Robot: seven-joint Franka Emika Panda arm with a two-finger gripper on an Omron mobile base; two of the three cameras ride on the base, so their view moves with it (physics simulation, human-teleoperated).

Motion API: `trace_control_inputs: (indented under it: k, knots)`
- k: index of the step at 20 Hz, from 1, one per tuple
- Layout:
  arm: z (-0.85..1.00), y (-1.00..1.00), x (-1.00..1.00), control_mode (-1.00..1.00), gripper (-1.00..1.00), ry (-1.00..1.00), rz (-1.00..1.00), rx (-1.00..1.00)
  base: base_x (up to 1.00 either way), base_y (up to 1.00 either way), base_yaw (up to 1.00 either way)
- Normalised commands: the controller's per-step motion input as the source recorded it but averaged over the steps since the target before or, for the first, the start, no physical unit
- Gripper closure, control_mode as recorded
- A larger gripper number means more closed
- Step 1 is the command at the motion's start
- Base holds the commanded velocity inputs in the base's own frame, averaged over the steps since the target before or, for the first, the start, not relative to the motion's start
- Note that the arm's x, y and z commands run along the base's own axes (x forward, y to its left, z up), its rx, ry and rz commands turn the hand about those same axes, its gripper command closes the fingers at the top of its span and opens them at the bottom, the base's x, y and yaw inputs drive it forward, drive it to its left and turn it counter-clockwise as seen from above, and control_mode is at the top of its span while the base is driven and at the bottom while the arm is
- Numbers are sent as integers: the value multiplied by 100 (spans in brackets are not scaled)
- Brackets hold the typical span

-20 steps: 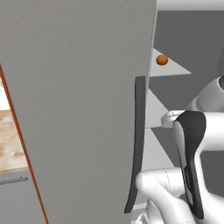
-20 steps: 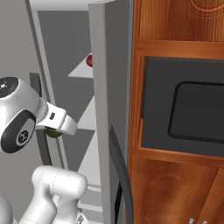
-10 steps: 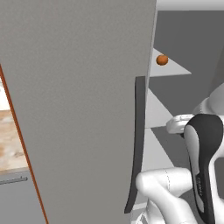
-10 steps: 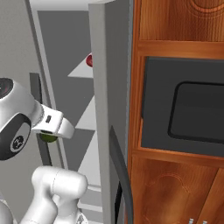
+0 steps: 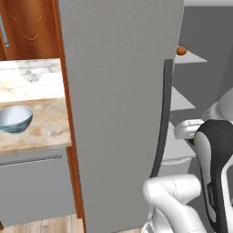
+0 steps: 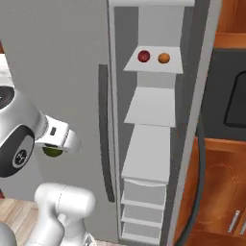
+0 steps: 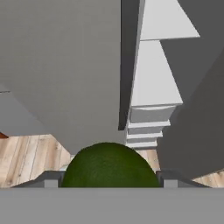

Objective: Take the pear, tangerine, and lime from the freezer and place them in the bowl on the counter.

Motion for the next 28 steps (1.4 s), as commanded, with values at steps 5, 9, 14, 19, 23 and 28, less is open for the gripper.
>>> trace_control_inputs:
  k: [5,9,14,19,23,28]
  knots:
    - [0,0,0,100,100,0,0,0,-2,100,0]
    - [0,0,0,100,100,0,0,0,0,100,0]
    - [0,0,0,100,100,0,0,0,42,100,0]
    - [0,0,0,100,100,0,0,0,60,100,0]
    - [0,0,0,100,100,0,0,0,66,25,0]
    - [0,0,0,100,100,0,0,0,62,0,0]
